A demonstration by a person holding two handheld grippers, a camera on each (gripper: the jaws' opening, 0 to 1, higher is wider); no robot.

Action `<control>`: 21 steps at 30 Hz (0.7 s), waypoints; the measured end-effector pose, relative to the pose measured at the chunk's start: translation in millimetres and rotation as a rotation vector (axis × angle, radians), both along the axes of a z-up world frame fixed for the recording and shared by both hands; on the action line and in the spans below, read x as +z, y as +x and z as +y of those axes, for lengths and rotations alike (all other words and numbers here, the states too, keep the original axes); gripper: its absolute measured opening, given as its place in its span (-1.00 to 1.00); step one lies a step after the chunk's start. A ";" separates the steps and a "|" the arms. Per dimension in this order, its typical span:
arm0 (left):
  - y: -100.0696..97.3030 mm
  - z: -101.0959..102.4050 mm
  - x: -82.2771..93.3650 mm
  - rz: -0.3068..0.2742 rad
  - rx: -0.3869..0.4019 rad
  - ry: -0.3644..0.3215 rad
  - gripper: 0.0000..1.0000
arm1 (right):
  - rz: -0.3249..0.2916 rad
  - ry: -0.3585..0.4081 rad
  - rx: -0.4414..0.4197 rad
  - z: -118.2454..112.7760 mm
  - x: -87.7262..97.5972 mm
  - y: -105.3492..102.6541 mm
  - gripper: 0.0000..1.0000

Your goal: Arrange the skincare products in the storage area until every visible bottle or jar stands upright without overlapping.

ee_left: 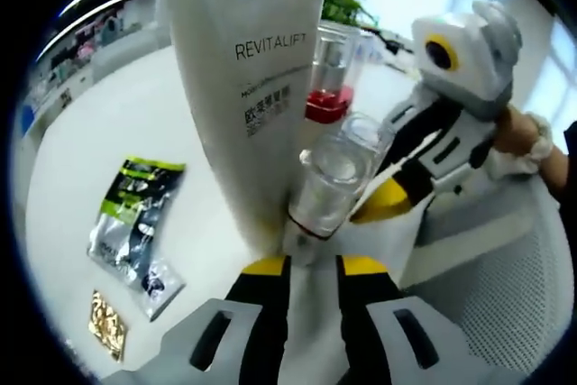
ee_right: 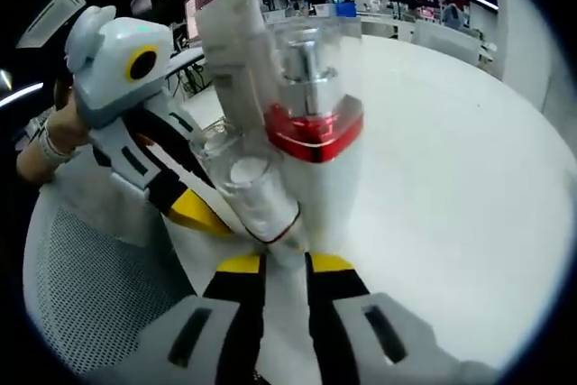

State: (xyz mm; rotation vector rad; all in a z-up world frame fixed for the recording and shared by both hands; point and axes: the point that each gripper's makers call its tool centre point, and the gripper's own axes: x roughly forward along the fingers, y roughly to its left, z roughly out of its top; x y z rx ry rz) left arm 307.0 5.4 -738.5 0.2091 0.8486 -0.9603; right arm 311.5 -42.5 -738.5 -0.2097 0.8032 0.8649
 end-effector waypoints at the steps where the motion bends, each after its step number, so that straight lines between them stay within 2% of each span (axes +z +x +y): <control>1: -0.6 0.0 0.7 -0.003 -0.001 0.000 -0.66 | -0.005 0.002 0.003 0.4 1.8 -0.8 -0.65; 15: -5.7 -1.7 6.0 -0.024 -0.004 -0.006 -0.63 | -0.056 -0.003 0.029 3.2 14.8 -5.1 -0.65; 21: -8.5 2.9 8.3 -0.034 0.006 -0.002 -0.59 | -0.083 -0.019 0.019 -4.1 22.2 -7.1 -0.57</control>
